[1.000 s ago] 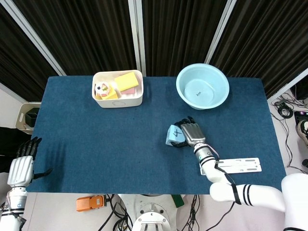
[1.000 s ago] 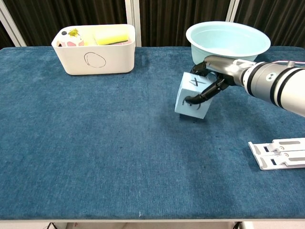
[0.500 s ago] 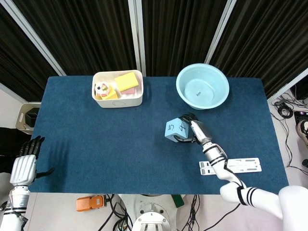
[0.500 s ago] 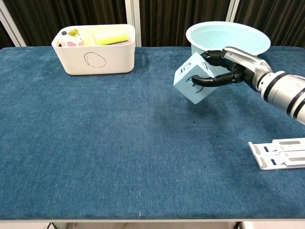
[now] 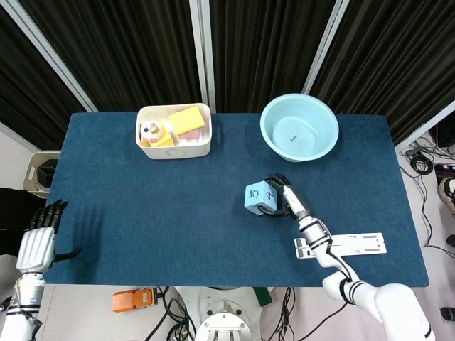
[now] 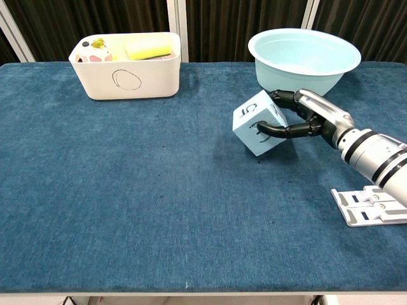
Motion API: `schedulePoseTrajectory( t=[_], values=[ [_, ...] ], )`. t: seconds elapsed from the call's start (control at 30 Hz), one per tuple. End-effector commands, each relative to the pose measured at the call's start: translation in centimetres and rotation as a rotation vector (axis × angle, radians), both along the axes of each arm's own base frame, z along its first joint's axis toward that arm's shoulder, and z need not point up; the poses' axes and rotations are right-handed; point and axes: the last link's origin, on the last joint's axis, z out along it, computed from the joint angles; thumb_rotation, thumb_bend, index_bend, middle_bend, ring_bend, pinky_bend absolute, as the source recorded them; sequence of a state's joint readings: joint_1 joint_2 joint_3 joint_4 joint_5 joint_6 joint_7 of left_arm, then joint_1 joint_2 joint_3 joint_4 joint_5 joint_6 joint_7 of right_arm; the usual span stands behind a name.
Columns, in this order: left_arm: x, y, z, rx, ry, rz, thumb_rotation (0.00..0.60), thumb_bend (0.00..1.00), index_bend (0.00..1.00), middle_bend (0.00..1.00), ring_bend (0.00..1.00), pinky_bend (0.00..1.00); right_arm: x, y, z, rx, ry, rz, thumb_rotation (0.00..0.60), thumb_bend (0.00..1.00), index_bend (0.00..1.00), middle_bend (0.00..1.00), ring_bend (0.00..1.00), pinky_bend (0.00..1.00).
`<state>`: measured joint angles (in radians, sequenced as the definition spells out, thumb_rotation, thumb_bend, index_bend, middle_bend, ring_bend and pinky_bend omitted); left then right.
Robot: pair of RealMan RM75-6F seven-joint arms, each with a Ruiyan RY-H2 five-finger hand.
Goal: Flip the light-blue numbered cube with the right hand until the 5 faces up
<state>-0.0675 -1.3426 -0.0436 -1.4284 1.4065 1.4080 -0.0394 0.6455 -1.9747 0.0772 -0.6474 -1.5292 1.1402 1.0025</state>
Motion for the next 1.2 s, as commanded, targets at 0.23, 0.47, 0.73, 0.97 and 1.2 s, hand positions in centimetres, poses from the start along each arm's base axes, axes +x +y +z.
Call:
schedulePoseTrajectory(
  t=[0.23, 0.47, 0.73, 0.97, 1.2],
  values=[
    [-0.1, 0.0, 0.2, 0.001, 0.002, 0.004, 0.6, 0.01, 0.01, 0.0, 0.0, 0.0, -1.1, 0.5, 0.2, 0.009, 0.028, 0.013, 0.456, 0.4, 0.29, 0.33, 0.09, 0.0],
    [-0.1, 0.1, 0.2, 0.0, 0.002, 0.0, 0.6, 0.01, 0.01, 0.0, 0.0, 0.0, -2.4, 1.2, 1.7, 0.026, 0.066, 0.02, 0.44, 0.31, 0.0, 0.08, 0.0, 0.0],
    [0.0, 0.2, 0.3, 0.002, 0.005, -0.005, 0.6, 0.01, 0.01, 0.0, 0.0, 0.0, -4.0, 2.6, 4.9, -0.011, 0.112, 0.02, 0.436, 0.31, 0.0, 0.02, 0.0, 0.0],
    [0.3, 0.6, 0.4, 0.004, 0.006, -0.016, 0.6, 0.01, 0.01, 0.0, 0.0, 0.0, -4.6, 3.8, 10.0, -0.138, 0.27, 0.027, 0.455, 0.31, 0.0, 0.02, 0.0, 0.0],
    [0.7, 1.0, 0.3, 0.015, -0.001, -0.032, 0.6, 0.01, 0.01, 0.0, 0.0, 0.0, -4.5, 7.2, 16.9, -0.292, 0.502, -0.032, 0.457, 0.31, 0.0, 0.02, 0.0, 0.0]
  ],
)
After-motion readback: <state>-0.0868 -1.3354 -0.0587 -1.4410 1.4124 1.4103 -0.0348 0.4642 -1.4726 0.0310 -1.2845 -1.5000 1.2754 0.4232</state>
